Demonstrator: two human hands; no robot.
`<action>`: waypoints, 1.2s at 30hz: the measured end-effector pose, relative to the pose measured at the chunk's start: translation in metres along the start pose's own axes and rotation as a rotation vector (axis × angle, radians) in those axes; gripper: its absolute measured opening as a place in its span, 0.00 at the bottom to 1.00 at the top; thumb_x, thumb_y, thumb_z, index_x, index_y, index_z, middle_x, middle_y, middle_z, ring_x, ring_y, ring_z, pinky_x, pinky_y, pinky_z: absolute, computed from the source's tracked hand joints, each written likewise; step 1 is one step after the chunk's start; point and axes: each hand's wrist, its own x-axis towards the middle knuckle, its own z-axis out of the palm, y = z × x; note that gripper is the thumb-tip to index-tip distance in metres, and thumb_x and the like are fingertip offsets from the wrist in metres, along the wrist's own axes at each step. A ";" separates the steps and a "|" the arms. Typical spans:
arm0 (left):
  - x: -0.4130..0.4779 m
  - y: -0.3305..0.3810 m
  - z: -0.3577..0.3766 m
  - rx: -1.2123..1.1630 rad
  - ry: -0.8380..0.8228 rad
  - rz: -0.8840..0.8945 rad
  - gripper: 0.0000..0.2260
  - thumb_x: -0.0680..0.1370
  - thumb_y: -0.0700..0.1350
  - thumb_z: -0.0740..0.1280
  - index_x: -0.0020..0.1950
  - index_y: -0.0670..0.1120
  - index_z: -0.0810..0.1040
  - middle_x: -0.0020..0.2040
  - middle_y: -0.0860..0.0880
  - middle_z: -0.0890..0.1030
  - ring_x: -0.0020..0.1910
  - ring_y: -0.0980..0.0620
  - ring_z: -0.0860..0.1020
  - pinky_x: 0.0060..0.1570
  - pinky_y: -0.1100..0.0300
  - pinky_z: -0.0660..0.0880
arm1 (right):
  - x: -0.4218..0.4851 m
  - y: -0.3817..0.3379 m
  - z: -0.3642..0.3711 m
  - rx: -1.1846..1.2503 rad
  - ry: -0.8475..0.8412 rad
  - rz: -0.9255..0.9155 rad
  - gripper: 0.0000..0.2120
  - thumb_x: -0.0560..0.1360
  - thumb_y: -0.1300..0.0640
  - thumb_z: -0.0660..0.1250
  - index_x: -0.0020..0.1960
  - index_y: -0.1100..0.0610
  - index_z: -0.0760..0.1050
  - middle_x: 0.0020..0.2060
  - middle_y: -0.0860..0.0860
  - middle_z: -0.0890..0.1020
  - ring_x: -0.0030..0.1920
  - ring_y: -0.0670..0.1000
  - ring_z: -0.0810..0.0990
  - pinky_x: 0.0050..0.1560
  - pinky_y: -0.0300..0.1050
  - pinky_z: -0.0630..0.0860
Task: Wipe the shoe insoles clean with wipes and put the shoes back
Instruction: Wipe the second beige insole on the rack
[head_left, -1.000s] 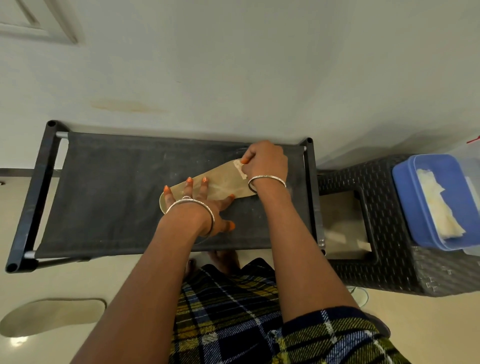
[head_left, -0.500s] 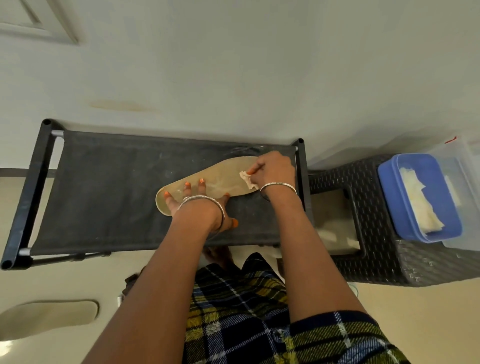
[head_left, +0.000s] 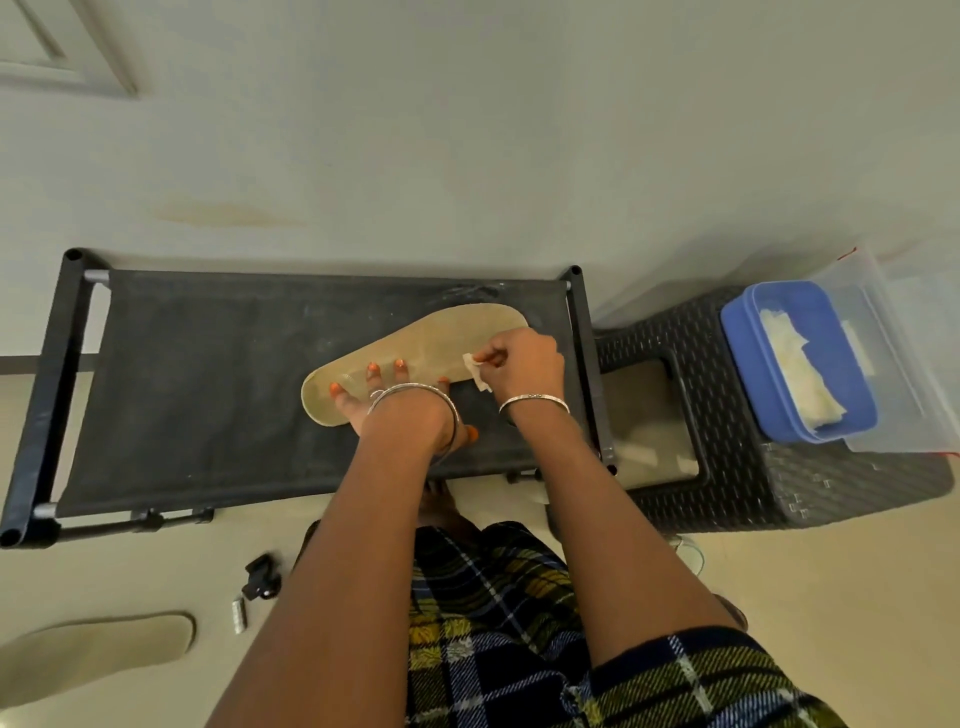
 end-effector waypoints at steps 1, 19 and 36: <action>-0.001 0.000 0.001 0.000 0.002 -0.003 0.36 0.76 0.71 0.54 0.78 0.64 0.40 0.79 0.49 0.35 0.77 0.40 0.35 0.69 0.29 0.39 | -0.001 -0.005 0.004 0.000 -0.035 -0.026 0.06 0.74 0.57 0.72 0.49 0.53 0.86 0.44 0.51 0.86 0.47 0.53 0.84 0.55 0.49 0.80; -0.007 -0.004 0.033 -0.072 0.103 -0.020 0.36 0.78 0.66 0.56 0.76 0.64 0.35 0.77 0.50 0.30 0.76 0.41 0.32 0.69 0.30 0.38 | -0.007 -0.022 0.010 0.099 -0.100 -0.050 0.08 0.74 0.61 0.72 0.51 0.55 0.86 0.49 0.53 0.86 0.51 0.56 0.83 0.56 0.48 0.79; -0.015 -0.006 0.046 -0.126 0.157 -0.036 0.39 0.79 0.66 0.56 0.78 0.55 0.33 0.78 0.51 0.32 0.77 0.44 0.34 0.71 0.31 0.42 | -0.018 -0.015 0.015 0.213 -0.129 -0.050 0.08 0.74 0.62 0.73 0.53 0.58 0.86 0.51 0.53 0.86 0.52 0.54 0.83 0.59 0.45 0.77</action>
